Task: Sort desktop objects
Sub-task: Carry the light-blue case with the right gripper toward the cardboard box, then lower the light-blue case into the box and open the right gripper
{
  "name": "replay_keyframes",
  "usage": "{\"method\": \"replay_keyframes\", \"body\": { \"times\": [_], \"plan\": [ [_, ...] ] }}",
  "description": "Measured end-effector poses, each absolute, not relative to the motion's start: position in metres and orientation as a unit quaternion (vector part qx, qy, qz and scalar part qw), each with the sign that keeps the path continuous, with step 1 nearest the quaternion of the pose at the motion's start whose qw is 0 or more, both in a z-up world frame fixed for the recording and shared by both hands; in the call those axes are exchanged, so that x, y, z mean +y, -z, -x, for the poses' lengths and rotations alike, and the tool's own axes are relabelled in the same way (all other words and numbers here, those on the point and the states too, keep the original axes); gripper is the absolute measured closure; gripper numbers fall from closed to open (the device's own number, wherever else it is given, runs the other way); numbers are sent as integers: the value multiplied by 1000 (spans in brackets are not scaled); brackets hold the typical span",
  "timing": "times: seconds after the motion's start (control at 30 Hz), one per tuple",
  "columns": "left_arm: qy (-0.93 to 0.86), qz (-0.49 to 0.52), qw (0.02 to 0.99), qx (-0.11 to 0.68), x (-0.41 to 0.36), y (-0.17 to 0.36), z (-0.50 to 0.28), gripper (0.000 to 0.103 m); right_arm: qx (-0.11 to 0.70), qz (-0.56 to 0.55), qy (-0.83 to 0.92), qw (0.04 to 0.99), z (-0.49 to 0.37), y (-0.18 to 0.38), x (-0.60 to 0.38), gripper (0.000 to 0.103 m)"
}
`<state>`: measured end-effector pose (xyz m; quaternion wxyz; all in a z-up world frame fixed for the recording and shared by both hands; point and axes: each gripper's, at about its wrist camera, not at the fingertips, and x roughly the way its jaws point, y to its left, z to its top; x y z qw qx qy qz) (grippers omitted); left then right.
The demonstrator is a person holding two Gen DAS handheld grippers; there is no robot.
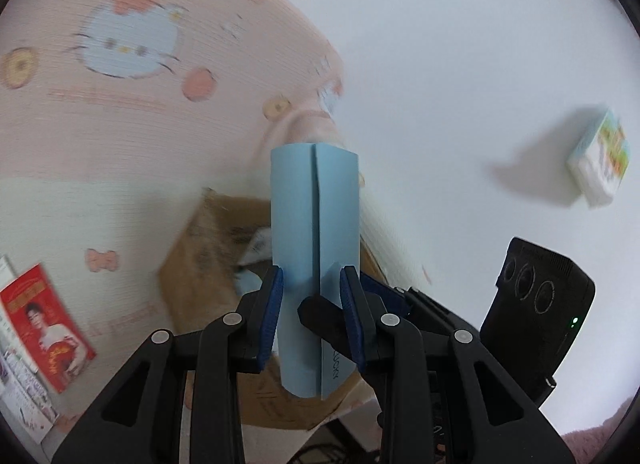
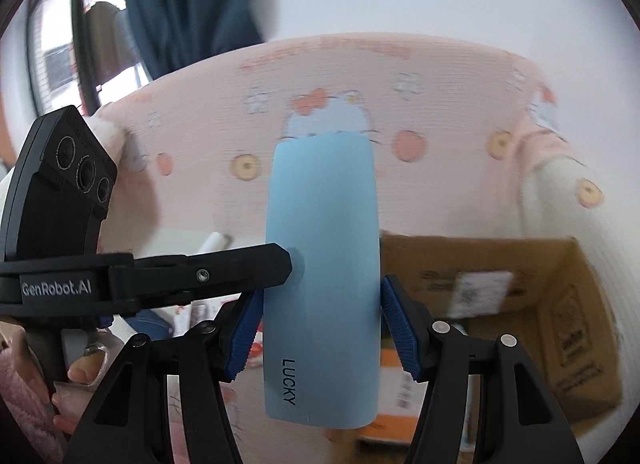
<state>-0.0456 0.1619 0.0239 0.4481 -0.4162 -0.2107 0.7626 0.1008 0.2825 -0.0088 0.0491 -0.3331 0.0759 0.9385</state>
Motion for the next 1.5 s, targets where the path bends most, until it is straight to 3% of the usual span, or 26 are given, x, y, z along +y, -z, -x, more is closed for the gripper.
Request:
{"method": "replay_keyframes", "body": {
  "times": [0.2,0.73,1.1,1.5],
  "plan": [
    [-745,448,469,-157,218,-17,43,70,124,362,-921,75,-124,19,331,46],
    [-729,541,412,-82,252,29,50,71,213,491,-844,34,-112,82,365,46],
    [-727,553,402,-67,257,28,53,69,206,535,-819,21,-95,90,365,47],
    [-784,491,376,-49,240,11,53,67,195,522,-829,50,-90,80,369,47]
  ]
}}
